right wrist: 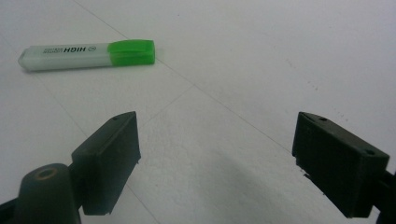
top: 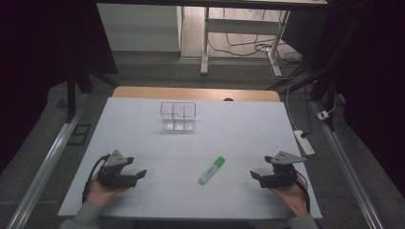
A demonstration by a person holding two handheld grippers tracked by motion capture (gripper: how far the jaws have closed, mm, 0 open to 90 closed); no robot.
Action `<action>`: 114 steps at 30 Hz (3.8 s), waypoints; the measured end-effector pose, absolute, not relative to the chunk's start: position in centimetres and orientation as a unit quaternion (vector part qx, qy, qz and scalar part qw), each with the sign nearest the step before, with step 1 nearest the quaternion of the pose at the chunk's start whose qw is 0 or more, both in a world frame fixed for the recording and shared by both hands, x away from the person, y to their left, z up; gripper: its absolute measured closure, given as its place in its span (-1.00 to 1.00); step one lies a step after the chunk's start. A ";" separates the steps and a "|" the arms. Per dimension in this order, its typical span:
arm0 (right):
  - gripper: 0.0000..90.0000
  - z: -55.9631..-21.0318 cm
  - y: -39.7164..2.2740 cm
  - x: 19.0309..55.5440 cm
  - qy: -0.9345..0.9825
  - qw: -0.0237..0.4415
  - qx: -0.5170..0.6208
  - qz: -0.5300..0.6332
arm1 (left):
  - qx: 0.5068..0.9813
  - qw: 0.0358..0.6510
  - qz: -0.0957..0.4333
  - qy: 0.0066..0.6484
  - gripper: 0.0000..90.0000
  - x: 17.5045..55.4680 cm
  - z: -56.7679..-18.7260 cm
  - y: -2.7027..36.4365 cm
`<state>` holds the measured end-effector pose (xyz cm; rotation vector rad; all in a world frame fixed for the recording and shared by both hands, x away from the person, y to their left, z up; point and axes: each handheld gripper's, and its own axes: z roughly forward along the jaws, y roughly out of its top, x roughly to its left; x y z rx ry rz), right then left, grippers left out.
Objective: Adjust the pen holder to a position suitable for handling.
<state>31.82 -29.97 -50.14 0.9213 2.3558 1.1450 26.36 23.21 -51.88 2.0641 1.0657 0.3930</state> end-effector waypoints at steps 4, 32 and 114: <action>-0.67 -50.1 -29.9 31.8 0.835 0.182 0.325 0.405 | 0.810 0.382 0.155 0.418 -0.41 26.3 -51.9 23.2; -0.66 -50.5 -30.0 32.1 0.831 0.180 0.334 0.406 | 0.807 0.381 0.157 0.422 -0.41 27.3 -51.7 23.2; -0.61 -51.1 -29.9 32.1 0.835 0.172 0.343 0.395 | 0.783 0.347 0.165 0.489 0.03 44.2 -50.0 20.9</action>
